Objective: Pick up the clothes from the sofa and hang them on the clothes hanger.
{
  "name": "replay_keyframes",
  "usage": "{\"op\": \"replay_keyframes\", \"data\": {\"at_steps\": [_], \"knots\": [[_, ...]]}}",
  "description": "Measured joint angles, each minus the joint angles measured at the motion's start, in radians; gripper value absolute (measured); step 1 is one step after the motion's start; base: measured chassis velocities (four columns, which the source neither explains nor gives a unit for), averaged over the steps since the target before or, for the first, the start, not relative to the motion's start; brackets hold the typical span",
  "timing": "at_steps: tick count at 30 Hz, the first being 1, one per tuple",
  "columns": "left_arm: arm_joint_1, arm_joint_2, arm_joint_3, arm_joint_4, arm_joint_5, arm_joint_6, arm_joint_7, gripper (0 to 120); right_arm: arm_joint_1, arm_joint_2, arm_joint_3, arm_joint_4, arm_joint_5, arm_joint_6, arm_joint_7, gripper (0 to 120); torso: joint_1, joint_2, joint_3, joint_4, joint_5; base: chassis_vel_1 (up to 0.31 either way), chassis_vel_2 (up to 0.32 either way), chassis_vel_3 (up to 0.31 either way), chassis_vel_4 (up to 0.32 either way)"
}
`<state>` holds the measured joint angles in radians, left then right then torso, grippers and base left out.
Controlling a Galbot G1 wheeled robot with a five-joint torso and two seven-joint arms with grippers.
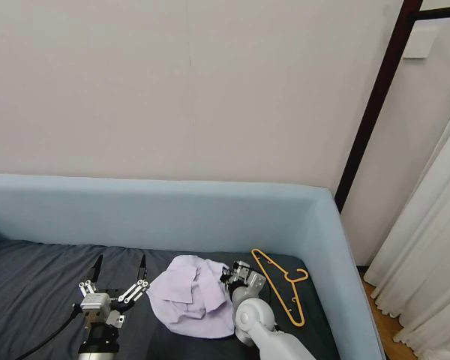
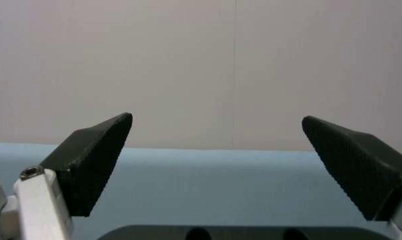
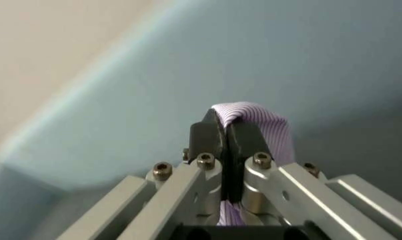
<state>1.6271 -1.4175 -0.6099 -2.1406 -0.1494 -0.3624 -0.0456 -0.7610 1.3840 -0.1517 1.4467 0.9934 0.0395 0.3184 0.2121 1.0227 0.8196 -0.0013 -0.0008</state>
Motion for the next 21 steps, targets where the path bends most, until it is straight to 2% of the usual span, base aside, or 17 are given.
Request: {"op": "replay_keyframes", "data": {"at_steps": [4, 5, 8, 11, 12, 15, 21], "knots": [[0.005, 0.006, 0.0, -0.008, -0.001, -0.005, -0.002, 100, 0.087, -0.103, -0.02, 0.111, 0.042, 0.113, -0.148, 0, 0.0, 0.0, 0.0, 0.0001, 0.0002, 0.0, 0.0, 0.0, 0.0], [0.005, 0.006, 0.0, -0.008, -0.001, -0.005, -0.002, 100, 0.087, -0.103, -0.02, 0.111, 0.042, 0.113, -0.148, 0, 0.0, 0.0, 0.0, 0.0001, 0.0002, 0.0, 0.0, 0.0, 0.0], [0.009, 0.015, -0.006, -0.016, -0.003, -0.007, -0.003, 100, 0.17, -0.174, -0.032, 0.12, 0.08, 0.146, -0.2, 0, 0.0, 0.0, 0.0, 0.0, 0.0002, 0.0, 0.0, 0.0, 0.0], [0.01, 0.021, -0.011, -0.017, -0.005, -0.008, -0.007, 100, 0.234, -0.213, -0.036, 0.108, 0.101, 0.151, -0.221, 0, 0.0, 0.0, 0.0, -0.0001, 0.0002, 0.0, 0.0, 0.0, 0.0], [0.01, 0.03, -0.018, -0.017, -0.011, -0.009, -0.012, 100, 0.325, -0.247, -0.037, 0.093, 0.127, 0.151, -0.236, 0, 0.0, 0.0, 0.0, 0.0, 0.0003, 0.0, 0.0, 0.0, 0.0], [0.007, 0.039, -0.027, -0.012, -0.023, -0.009, -0.014, 100, 0.438, -0.274, -0.033, 0.103, 0.155, 0.142, -0.25, 0, 0.0, 0.0, 0.0, 0.0001, 0.0002, 0.0, 0.0, 0.0, 0.0], [-0.003, 0.038, -0.022, -0.002, -0.024, -0.01, -0.014, 100, 0.509, -0.304, -0.001, 0.192, 0.204, 0.126, -0.221, 0, 0.0, 0.0, 0.0, 0.0004, -0.0002, 0.0, 0.0, 0.0, 0.0]]}}
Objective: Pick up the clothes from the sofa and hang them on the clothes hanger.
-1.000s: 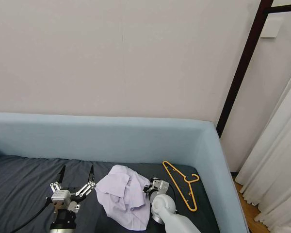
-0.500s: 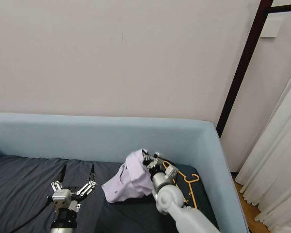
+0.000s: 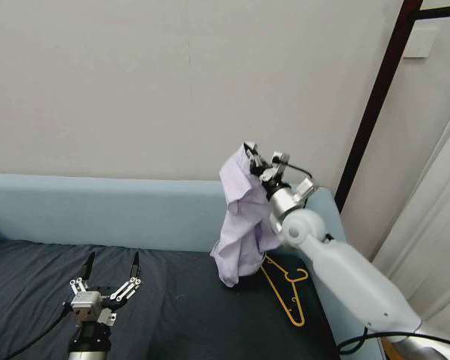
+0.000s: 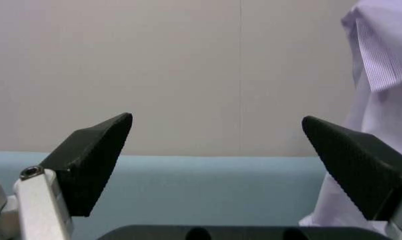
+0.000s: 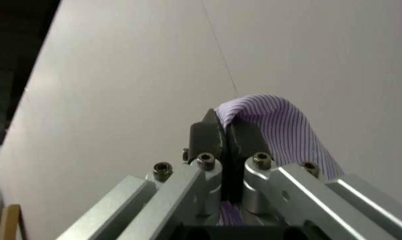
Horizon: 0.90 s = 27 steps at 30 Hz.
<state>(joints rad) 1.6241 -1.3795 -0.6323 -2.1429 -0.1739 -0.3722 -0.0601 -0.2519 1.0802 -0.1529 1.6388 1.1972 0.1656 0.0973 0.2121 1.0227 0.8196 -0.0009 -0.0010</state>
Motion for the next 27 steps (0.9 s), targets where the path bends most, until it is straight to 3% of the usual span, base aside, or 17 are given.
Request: {"op": "replay_keyframes", "data": {"at_steps": [4, 5, 7, 10, 11, 15, 22, 27], "knots": [[-0.015, -0.006, 0.012, 0.014, 0.001, -0.002, 0.0, 100, -0.116, -0.087, 0.01, 0.192, 0.029, -0.063, 0.212, 0, 0.0, 0.0, 0.0, -0.0002, 0.0, 0.0, 0.0, 0.0, 0.0], [-0.015, -0.006, 0.012, 0.014, 0.001, -0.002, 0.0, 100, -0.116, -0.087, 0.01, 0.192, 0.029, -0.063, 0.212, 0, 0.0, 0.0, 0.0, -0.0002, 0.0, 0.0, 0.0, 0.0, 0.0], [-0.023, -0.009, 0.021, 0.021, 0.002, -0.003, 0.0, 100, -0.271, -0.149, 0.01, 0.254, -0.03, -0.102, 0.276, 0, 0.0, 0.0, 0.0, -0.0006, 0.0004, 0.0, 0.0, 0.0, 0.0], [-0.038, -0.014, 0.04, 0.032, 0.005, -0.003, 0.0, 100, -0.532, -0.199, 0.006, 0.203, -0.179, -0.136, 0.258, 0, 0.0, 0.0, 0.0, -0.0007, 0.0005, 0.0, 0.0, 0.0, 0.0], [-0.038, -0.014, 0.04, 0.032, 0.005, -0.003, 0.0, 100, -0.532, -0.199, 0.006, 0.203, -0.179, -0.136, 0.258, 0, 0.0, 0.0, 0.0, -0.0007, 0.0005, 0.0, 0.0, 0.0, 0.0], [-0.047, -0.02, 0.057, 0.037, 0.011, 0.002, 0.001, 100, -0.77, -0.2, -0.003, 0.041, -0.382, -0.202, 0.162, 0, 0.0, 0.0, 0.0, -0.0009, 0.0007, 0.0, 0.0, 0.0, 0.0], [-0.052, -0.015, 0.051, 0.05, 0.01, 0.005, 0.001, 100, -0.869, -0.191, 0.007, -0.012, -0.467, -0.342, 0.107, 0, 0.0, 0.0, 0.0, -0.0002, 0.0001, 0.0, 0.0, 0.0, 0.0], [-0.054, -0.011, 0.009, 0.095, 0.027, 0.036, -0.024, 100, -0.879, -0.162, -0.021, 0.004, -0.464, -0.413, 0.201, 4, 0.0, 0.0, 0.0, -0.0001, 0.0002, 0.0, 0.0, 0.0, 0.0]]}}
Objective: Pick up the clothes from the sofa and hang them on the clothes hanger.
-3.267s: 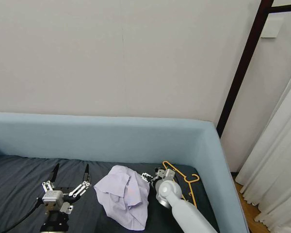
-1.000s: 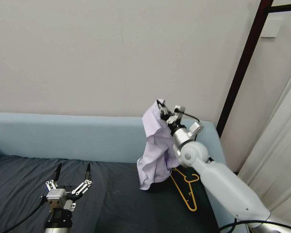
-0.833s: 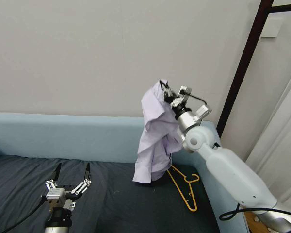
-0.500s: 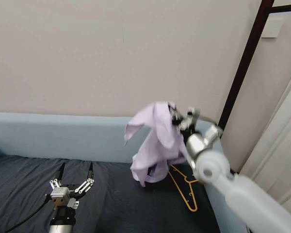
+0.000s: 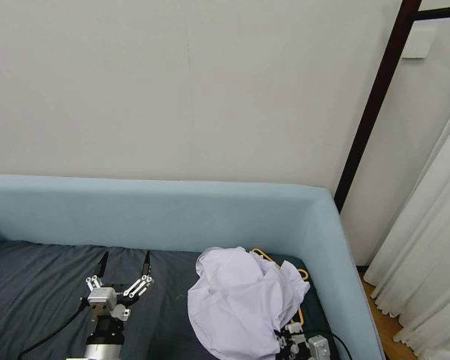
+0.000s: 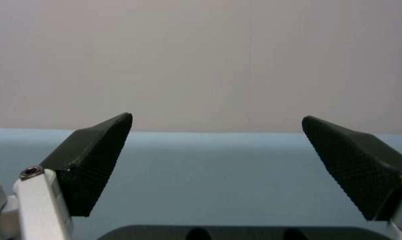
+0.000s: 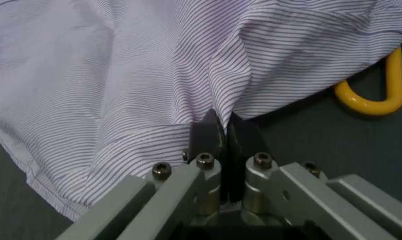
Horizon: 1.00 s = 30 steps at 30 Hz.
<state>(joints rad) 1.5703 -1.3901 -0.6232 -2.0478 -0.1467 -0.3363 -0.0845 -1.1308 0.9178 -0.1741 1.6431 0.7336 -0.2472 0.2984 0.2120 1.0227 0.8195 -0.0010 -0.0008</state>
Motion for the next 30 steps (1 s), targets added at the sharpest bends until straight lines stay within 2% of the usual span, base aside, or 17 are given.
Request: {"op": "replay_keyframes", "data": {"at_steps": [2, 5, 8, 10, 11, 13, 16, 18, 19, 20, 22, 24, 25, 28, 30], "knots": [[0.0, 0.007, -0.013, 0.009, -0.002, 0.003, -0.001, 100, -0.001, 0.002, -0.004, 0.016, 0.009, -0.016, 0.03, 8, 0.0, 0.0, 0.0, 0.0, 0.0, 0.0, 0.0, 0.0, 0.0], [0.003, 0.028, -0.039, 0.025, -0.006, 0.001, 0.0, 100, -0.007, -0.003, -0.022, 0.097, 0.035, -0.073, 0.147, 22, 0.0, 0.0, 0.0, -0.0001, -0.0001, 0.0, 0.0, 0.0, 0.0], [0.006, 0.032, -0.046, 0.026, -0.007, -0.002, 0.001, 100, -0.012, -0.009, -0.026, 0.149, 0.053, -0.1, 0.191, 27, 0.0, 0.0, 0.0, -0.0003, 0.0, 0.0, 0.0, 0.0, 0.0], [0.012, 0.032, -0.052, 0.026, -0.007, -0.006, 0.002, 100, -0.021, -0.021, -0.02, 0.253, 0.117, -0.142, 0.239, 39, 0.0, 0.0, 0.0, -0.0003, -0.0002, 0.0, 0.0, 0.0, 0.0], [0.012, 0.032, -0.052, 0.026, -0.007, -0.006, 0.002, 100, -0.021, -0.021, -0.02, 0.253, 0.117, -0.142, 0.239, 39, 0.0, 0.0, 0.0, -0.0003, -0.0002, 0.0, 0.0, 0.0, 0.0], [0.017, 0.028, -0.053, 0.026, -0.003, -0.009, 0.003, 100, -0.018, -0.026, 0.009, 0.331, 0.199, -0.171, 0.27, 51, 0.0, 0.0, 0.0, -0.0004, -0.0003, 0.0, 0.0, 0.0, 0.0], [0.021, 0.023, -0.053, 0.024, 0.003, -0.01, 0.004, 100, 0.023, -0.014, 0.034, 0.349, 0.254, -0.158, 0.279, 61, 0.0, 0.0, 0.0, -0.0006, -0.0004, 0.0, 0.0, 0.0, 0.0], [0.026, 0.018, -0.053, 0.021, 0.011, -0.012, 0.005, 100, 0.075, 0.012, 0.035, 0.297, 0.228, -0.093, 0.266, 68, 0.0, 0.0, 0.0, -0.0002, -0.0003, 0.0, 0.0, 0.0, 0.0], [0.031, 0.014, -0.051, 0.018, 0.018, -0.013, 0.005, 100, 0.124, 0.04, 0.03, 0.207, 0.158, -0.028, 0.231, 74, 0.0, 0.0, 0.0, 0.0001, 0.0, 0.0, 0.0, 0.0, 0.0], [0.031, 0.014, -0.051, 0.018, 0.018, -0.013, 0.005, 100, 0.124, 0.04, 0.03, 0.207, 0.158, -0.028, 0.231, 74, 0.0, 0.0, 0.0, 0.0001, 0.0, 0.0, 0.0, 0.0, 0.0], [0.044, 0.007, -0.048, 0.011, 0.03, -0.015, 0.005, 100, 0.199, 0.088, 0.015, 0.047, 0.019, 0.039, 0.178, 82, 0.0, 0.0, 0.0, -0.0002, -0.0001, 0.0, 0.0, 0.0, 0.0], [0.053, 0.003, -0.048, 0.004, 0.038, -0.017, 0.006, 100, 0.268, 0.133, -0.002, -0.107, -0.091, 0.071, 0.141, 90, 0.0, 0.0, 0.0, 0.0, 0.0001, 0.0, 0.0, 0.0, 0.0], [0.053, 0.003, -0.048, 0.004, 0.038, -0.017, 0.006, 100, 0.268, 0.133, -0.002, -0.107, -0.091, 0.071, 0.141, 90, 0.0, 0.0, 0.0, 0.0, 0.0001, 0.0, 0.0, 0.0, 0.0], [0.069, -0.003, -0.059, -0.009, 0.042, -0.018, 0.006, 100, 0.343, 0.189, -0.009, -0.276, -0.136, 0.093, 0.062, 99, 0.0, 0.0, 0.0, -0.0003, 0.0, 0.0, 0.0, 0.0, 0.0], [0.075, -0.004, -0.065, -0.013, 0.043, -0.02, 0.006, 100, 0.365, 0.208, -0.008, -0.318, -0.132, 0.1, 0.037, 100, 0.0, 0.0, 0.0, -0.0003, 0.0, 0.0, 0.0, 0.0, 0.0]]}}
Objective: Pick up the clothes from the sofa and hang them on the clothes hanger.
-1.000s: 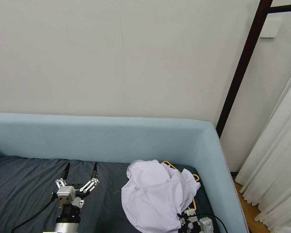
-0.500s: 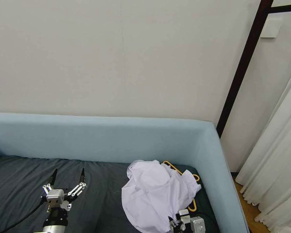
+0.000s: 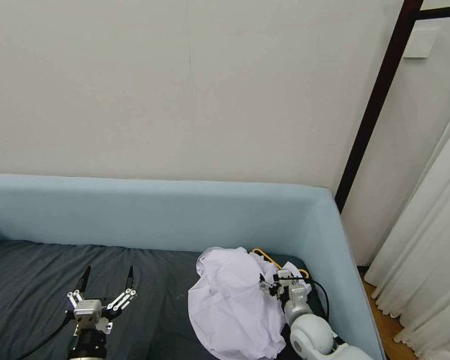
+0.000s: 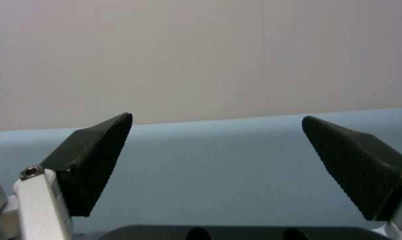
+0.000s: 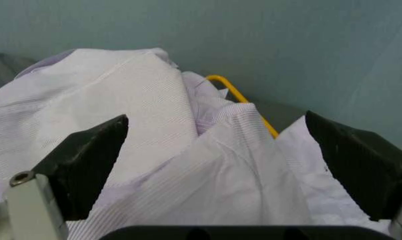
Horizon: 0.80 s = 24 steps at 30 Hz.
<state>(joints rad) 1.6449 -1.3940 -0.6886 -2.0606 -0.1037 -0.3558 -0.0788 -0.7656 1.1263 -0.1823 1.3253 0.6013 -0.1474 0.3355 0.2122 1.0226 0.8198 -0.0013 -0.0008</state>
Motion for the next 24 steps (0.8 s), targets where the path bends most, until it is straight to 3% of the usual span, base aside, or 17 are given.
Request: {"op": "replay_keyframes", "data": {"at_steps": [5, 13, 21, 23, 24], "knots": [[0.014, -0.004, -0.016, -0.007, 0.003, -0.009, 0.0, 100, 0.068, 0.057, 0.01, -0.104, -0.006, 0.0, -0.025, 100, 0.0, 0.0, 0.0, 0.0003, -0.0002, 0.0, 0.0, 0.0, 0.0], [0.012, -0.013, -0.019, -0.015, 0.007, -0.009, -0.001, 100, 0.122, 0.105, 0.017, -0.195, -0.017, -0.2, 0.046, 97, 0.0, 0.0, 0.0, -0.0001, -0.0001, 0.0, 0.0, 0.0, 0.0], [-0.003, -0.016, 0.004, 0.003, 0.013, -0.009, -0.003, 100, 0.098, 0.09, 0.018, -0.177, -0.028, -0.224, 0.045, 66, 0.0, 0.0, 0.0, 0.0, -0.0001, 0.0, 0.0, 0.0, 0.0], [-0.005, -0.016, 0.006, 0.005, 0.013, -0.009, -0.003, 100, 0.095, 0.088, 0.019, -0.173, -0.028, -0.224, 0.043, 64, 0.0, 0.0, 0.0, 0.0001, 0.0, 0.0, 0.0, 0.0, 0.0], [-0.007, -0.016, 0.008, 0.006, 0.013, -0.009, -0.003, 100, 0.092, 0.086, 0.019, -0.17, -0.028, -0.223, 0.041, 56, 0.0, 0.0, 0.0, 0.0002, 0.0, 0.0, 0.0, 0.0, 0.0]]}}
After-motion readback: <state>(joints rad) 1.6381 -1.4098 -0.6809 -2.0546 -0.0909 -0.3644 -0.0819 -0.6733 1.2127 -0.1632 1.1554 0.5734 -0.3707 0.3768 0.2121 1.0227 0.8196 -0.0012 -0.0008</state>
